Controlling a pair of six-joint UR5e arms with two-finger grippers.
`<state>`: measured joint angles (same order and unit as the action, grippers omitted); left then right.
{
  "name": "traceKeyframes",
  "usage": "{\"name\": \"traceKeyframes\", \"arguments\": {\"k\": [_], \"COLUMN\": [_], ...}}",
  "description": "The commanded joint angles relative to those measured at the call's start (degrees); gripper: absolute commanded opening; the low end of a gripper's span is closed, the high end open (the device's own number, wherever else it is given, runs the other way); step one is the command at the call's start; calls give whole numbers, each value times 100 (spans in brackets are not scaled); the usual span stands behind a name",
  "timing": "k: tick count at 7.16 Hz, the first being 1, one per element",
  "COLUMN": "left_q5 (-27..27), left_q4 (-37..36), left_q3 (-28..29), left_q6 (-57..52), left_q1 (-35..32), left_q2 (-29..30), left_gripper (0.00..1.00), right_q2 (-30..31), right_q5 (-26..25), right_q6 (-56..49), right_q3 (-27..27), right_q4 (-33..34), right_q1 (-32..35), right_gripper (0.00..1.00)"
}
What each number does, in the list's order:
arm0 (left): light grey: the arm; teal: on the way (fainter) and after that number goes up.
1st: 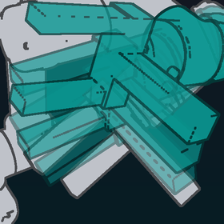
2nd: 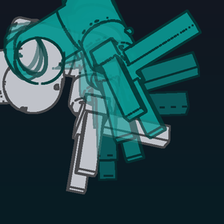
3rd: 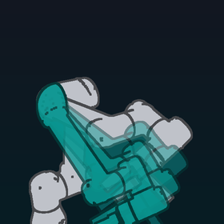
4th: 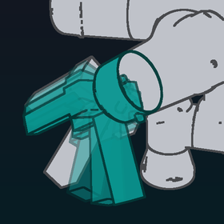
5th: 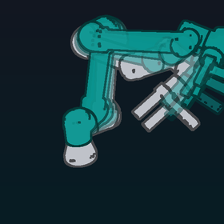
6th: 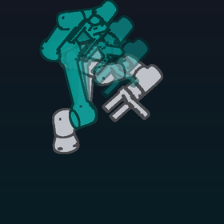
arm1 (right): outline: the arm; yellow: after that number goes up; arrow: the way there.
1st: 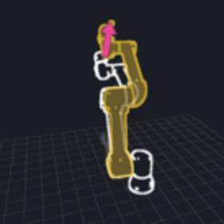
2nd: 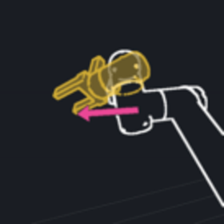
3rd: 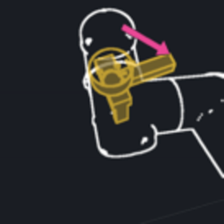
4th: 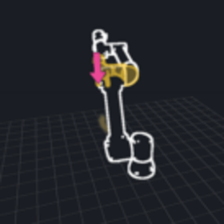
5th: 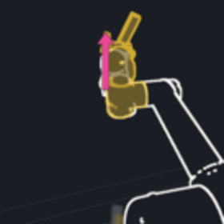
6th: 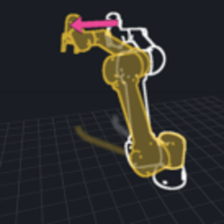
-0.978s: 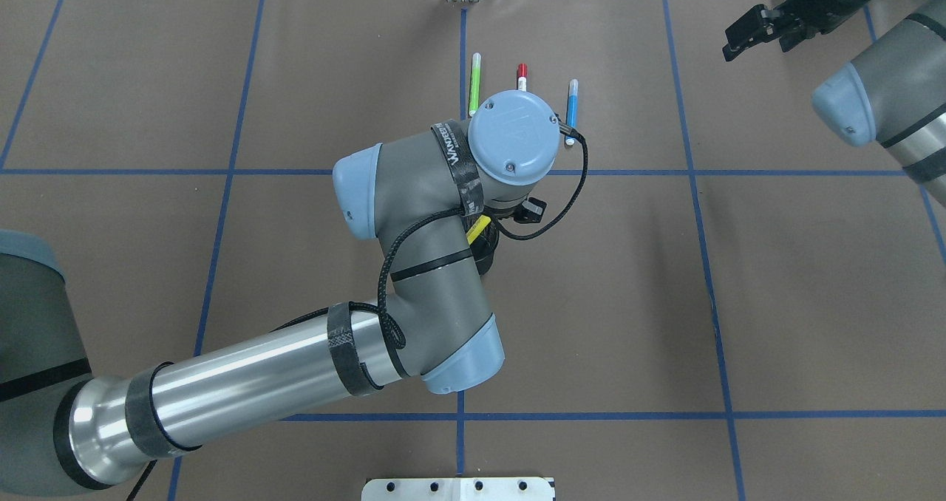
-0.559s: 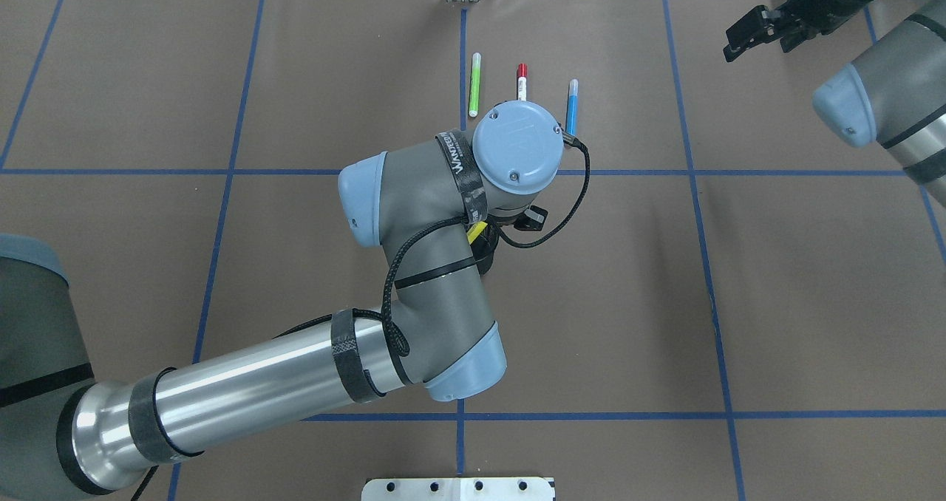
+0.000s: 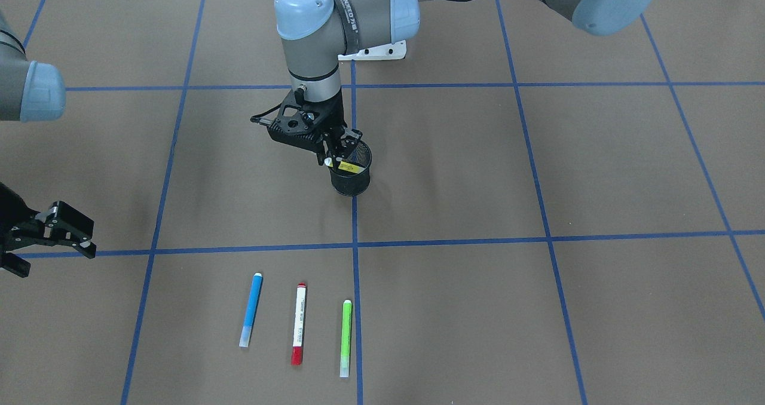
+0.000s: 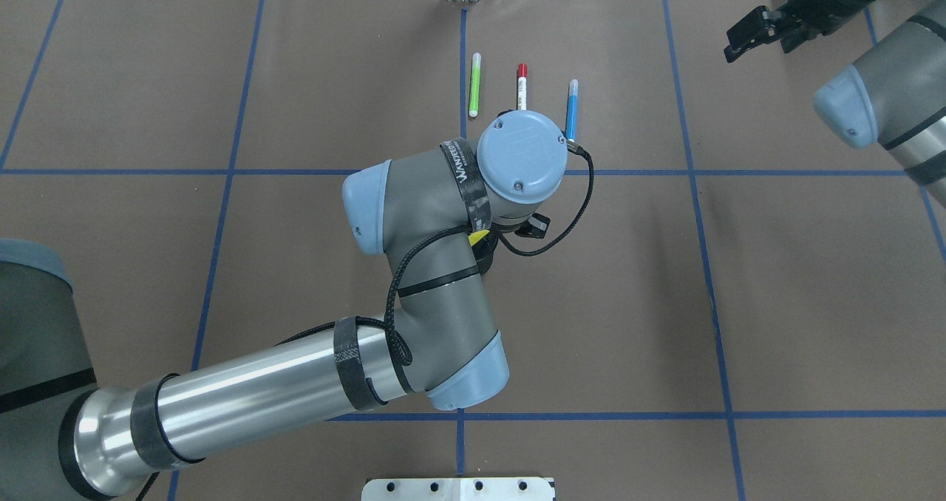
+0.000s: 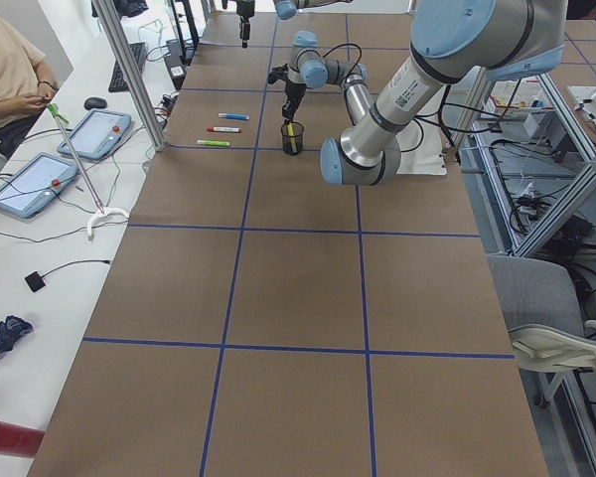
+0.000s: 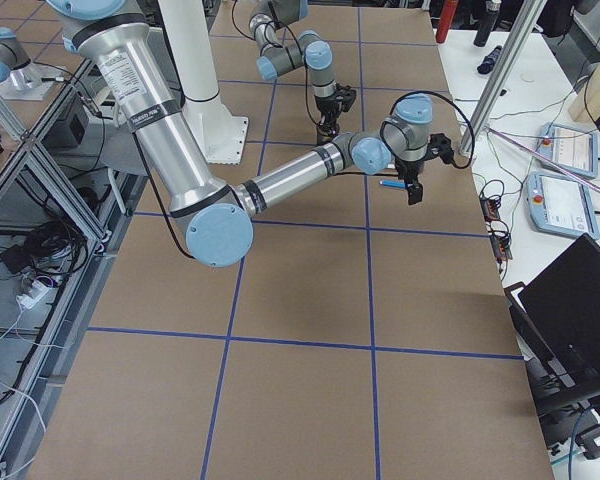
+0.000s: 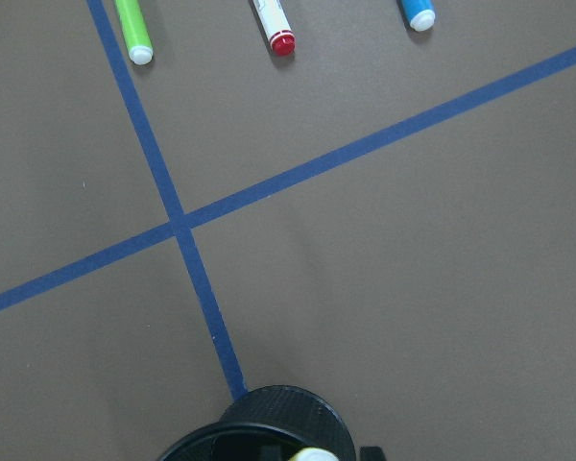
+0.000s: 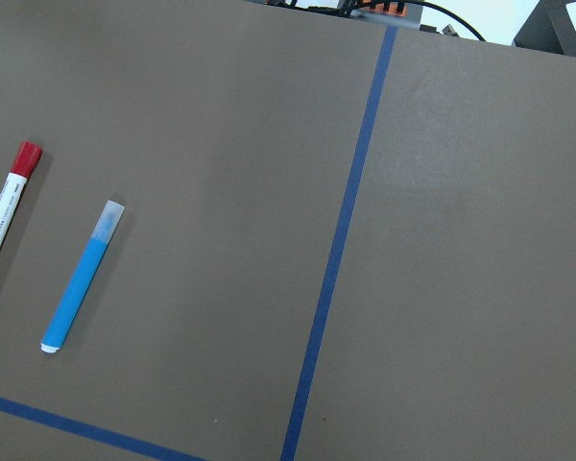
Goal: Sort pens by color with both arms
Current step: 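Lower the left gripper into the cup and grasp the yellow highlighter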
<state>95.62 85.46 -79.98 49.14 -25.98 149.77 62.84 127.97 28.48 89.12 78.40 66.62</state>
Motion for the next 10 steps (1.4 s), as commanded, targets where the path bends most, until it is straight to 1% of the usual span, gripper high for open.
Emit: {"name": "traceKeyframes", "arguments": {"k": [1,3,4,6,7,9,10], "left_q5": [0,0,0,-52,-253,-290,-420], "left_q4": [6,-3,-20,-64,-73,-73,-30], "left_q3": [-26,-105,-280,-797,-1087,-1764,-1932], "left_q6": [8,16,17,25,17,17,-1], "left_q1": [5,-4,-4,-38,-47,-126,-161], "left_q2": [8,35,26,-9,-70,-324,-386], "left_gripper": [25,20,19,15,12,8,4], "right_q2": [9,9,9,44,36,45,45], "right_q5": [9,26,35,44,44,44,35], "right_q6": [0,0,9,26,44,61,61], "right_q3": [18,18,79,132,132,141,141], "right_q4": [0,0,8,17,17,17,17], "right_q1": [9,9,0,0,0,0,0], "right_gripper": [100,100,100,100,100,100,100]}}
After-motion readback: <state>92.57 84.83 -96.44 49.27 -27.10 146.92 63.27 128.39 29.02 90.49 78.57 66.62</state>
